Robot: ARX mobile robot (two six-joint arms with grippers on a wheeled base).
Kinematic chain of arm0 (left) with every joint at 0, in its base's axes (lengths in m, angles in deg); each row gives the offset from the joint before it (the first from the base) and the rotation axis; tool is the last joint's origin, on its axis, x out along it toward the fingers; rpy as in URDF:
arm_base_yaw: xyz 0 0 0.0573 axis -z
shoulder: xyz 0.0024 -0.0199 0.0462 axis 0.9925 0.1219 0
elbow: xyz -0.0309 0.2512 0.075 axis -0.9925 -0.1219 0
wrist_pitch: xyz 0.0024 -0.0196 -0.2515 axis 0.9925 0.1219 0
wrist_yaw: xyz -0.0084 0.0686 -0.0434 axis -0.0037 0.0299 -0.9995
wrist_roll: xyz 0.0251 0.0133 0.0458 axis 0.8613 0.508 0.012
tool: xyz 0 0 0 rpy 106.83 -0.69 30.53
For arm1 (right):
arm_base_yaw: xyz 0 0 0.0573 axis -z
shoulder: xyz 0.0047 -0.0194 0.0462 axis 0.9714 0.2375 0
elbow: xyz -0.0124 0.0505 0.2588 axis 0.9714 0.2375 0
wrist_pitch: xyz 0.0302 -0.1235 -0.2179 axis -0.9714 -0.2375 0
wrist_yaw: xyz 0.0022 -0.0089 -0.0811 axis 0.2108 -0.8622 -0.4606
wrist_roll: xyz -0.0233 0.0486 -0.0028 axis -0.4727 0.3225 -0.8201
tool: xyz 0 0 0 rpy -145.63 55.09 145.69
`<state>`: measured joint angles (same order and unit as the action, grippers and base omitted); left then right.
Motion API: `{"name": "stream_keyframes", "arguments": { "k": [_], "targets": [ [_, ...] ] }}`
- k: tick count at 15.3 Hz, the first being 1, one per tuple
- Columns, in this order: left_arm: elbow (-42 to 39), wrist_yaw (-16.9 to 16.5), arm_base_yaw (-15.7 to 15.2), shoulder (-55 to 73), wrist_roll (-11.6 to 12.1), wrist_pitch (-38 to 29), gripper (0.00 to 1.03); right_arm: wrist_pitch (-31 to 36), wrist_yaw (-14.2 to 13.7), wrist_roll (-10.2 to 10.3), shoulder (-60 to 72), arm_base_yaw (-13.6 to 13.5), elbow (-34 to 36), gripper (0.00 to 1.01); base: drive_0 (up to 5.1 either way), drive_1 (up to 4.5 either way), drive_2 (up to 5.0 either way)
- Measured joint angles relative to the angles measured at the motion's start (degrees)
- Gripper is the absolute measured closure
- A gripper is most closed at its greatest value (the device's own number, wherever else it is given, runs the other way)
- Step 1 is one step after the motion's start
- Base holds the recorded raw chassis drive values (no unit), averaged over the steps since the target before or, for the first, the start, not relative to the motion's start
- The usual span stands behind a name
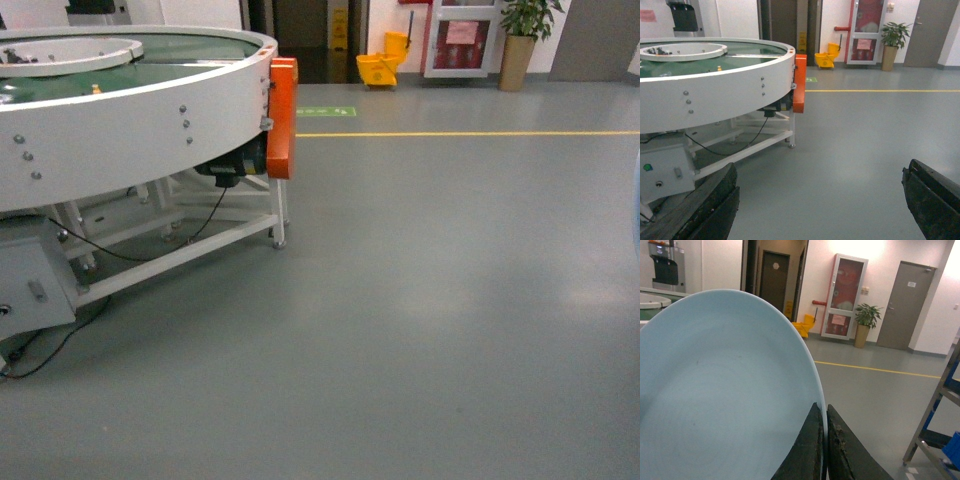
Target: Place blue tray on left shelf second layer neatly
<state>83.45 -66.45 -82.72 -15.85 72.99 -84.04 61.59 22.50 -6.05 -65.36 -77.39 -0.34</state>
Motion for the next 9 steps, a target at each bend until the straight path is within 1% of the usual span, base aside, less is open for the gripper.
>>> {"name": "stream_keyframes", "arguments": {
  "k": [4, 9],
  "targets": [
    [0.00, 0.11, 0.00, 0.00, 0.00, -0.07, 0.05, 0.00, 0.00, 0.00, 0.11, 0.00, 0.04, 0.99, 0.0, 4.26, -4.3],
    [0.00, 0.04, 0.02, 0.00, 0.00, 0.04, 0.05, 0.17, 0.02, -0.02, -0.26, 0.00, 0.04, 0.99, -0.1, 3.21, -3.4]
  ]
}}
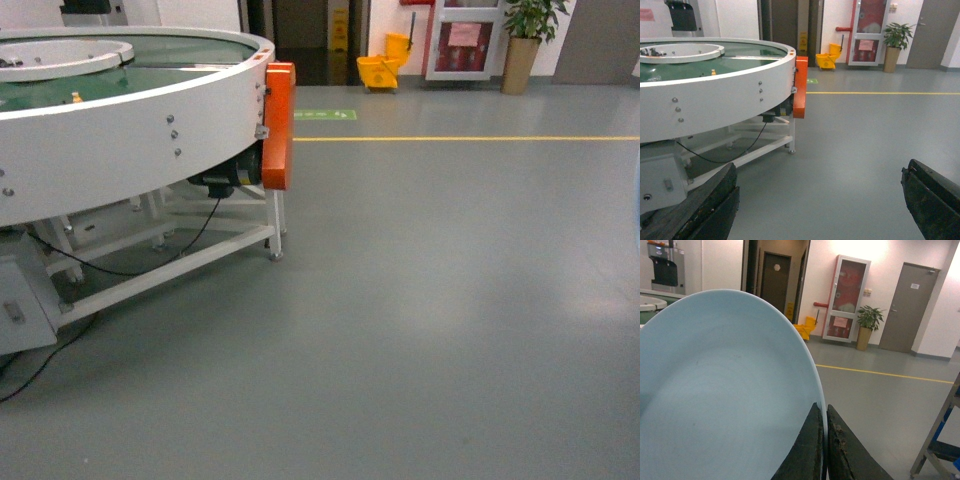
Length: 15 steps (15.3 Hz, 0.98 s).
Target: Place blue tray on left shelf second layer neatly
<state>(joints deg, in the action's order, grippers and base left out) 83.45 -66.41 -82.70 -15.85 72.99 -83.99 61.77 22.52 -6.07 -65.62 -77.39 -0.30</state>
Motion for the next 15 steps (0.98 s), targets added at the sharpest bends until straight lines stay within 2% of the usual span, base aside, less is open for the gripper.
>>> {"name": "stream_keyframes", "arguments": {
  "k": [12, 15],
  "targets": [
    [0.00, 0.11, -0.04, 0.00, 0.00, 0.09, 0.05, -0.28, 0.15, -0.15, 0.46, 0.00, 0.04, 0.99, 0.0, 4.22, -4.2],
    [0.00, 0.07, -0.04, 0.00, 0.00, -0.09, 0.05, -0.13, 0.15, -0.13, 0.09, 0.00, 0.04, 0.99, -1.8, -1.77, -1.8]
  ]
}}
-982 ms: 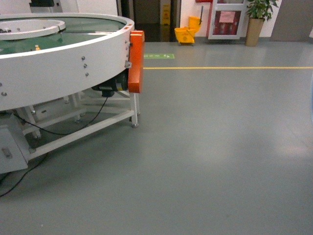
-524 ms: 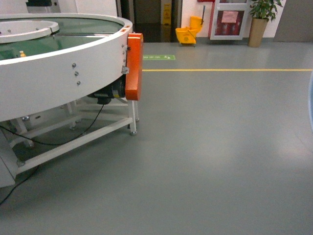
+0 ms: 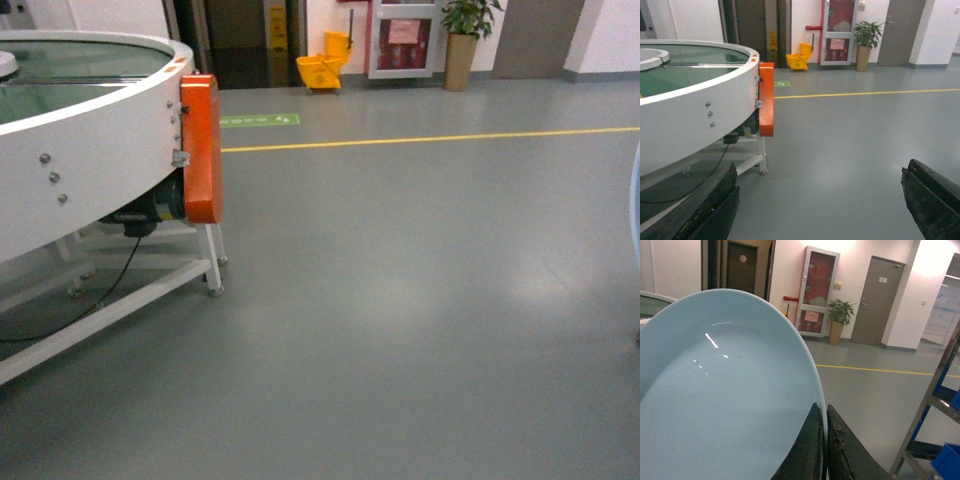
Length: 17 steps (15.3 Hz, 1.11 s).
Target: Place blue tray on left shelf second layer neatly
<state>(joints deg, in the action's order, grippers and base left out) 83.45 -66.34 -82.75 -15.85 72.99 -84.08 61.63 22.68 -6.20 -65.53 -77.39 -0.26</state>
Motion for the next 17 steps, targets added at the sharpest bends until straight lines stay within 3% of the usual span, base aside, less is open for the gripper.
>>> {"name": "stream_keyframes", "arguments": {
  "k": [17],
  "targets": [
    [0.00, 0.00, 0.00, 0.00, 0.00, 0.09, 0.05, 0.04, 0.00, 0.00, -0.02, 0.00, 0.00, 0.99, -1.6, -1.62, -1.6]
  ]
}}
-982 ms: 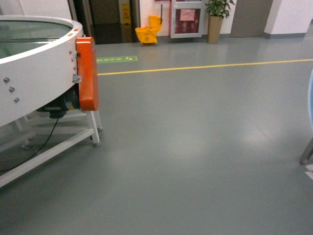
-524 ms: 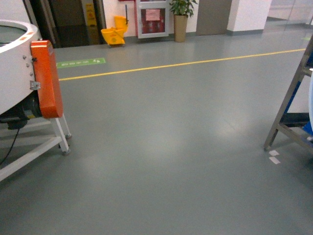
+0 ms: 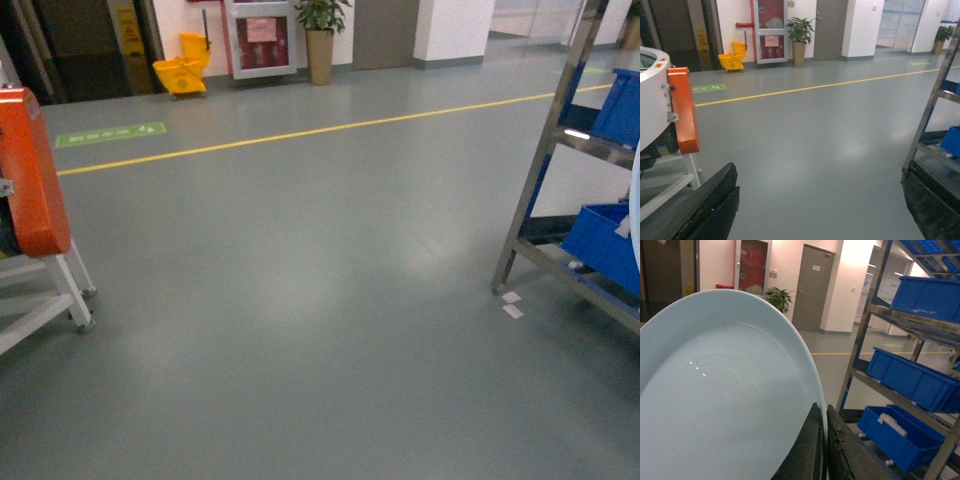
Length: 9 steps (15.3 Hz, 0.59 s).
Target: Place blue tray on left shelf second layer neatly
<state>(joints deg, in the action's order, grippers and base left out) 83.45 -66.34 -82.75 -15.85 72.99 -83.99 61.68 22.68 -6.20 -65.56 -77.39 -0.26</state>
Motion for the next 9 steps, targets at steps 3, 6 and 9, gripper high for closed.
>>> {"name": "stream_keyframes", "arguments": {
  "k": [3, 6, 9],
  "targets": [
    [0.00, -0.02, 0.00, 0.00, 0.00, -0.02, 0.05, 0.00, 0.00, 0.00, 0.00, 0.00, 0.00, 0.99, -1.6, -1.62, -1.6],
    [0.00, -0.02, 0.00, 0.00, 0.00, 0.00, 0.05, -0.02, 0.00, 0.00, -0.02, 0.00, 0.00, 0.99, -1.6, -1.61, -1.6],
    [0.00, -0.02, 0.00, 0.00, 0.00, 0.00, 0.05, -0.02, 0.00, 0.00, 0.00, 0.00, 0.00, 0.99, -1.5, -1.52, -1.5]
  ]
}}
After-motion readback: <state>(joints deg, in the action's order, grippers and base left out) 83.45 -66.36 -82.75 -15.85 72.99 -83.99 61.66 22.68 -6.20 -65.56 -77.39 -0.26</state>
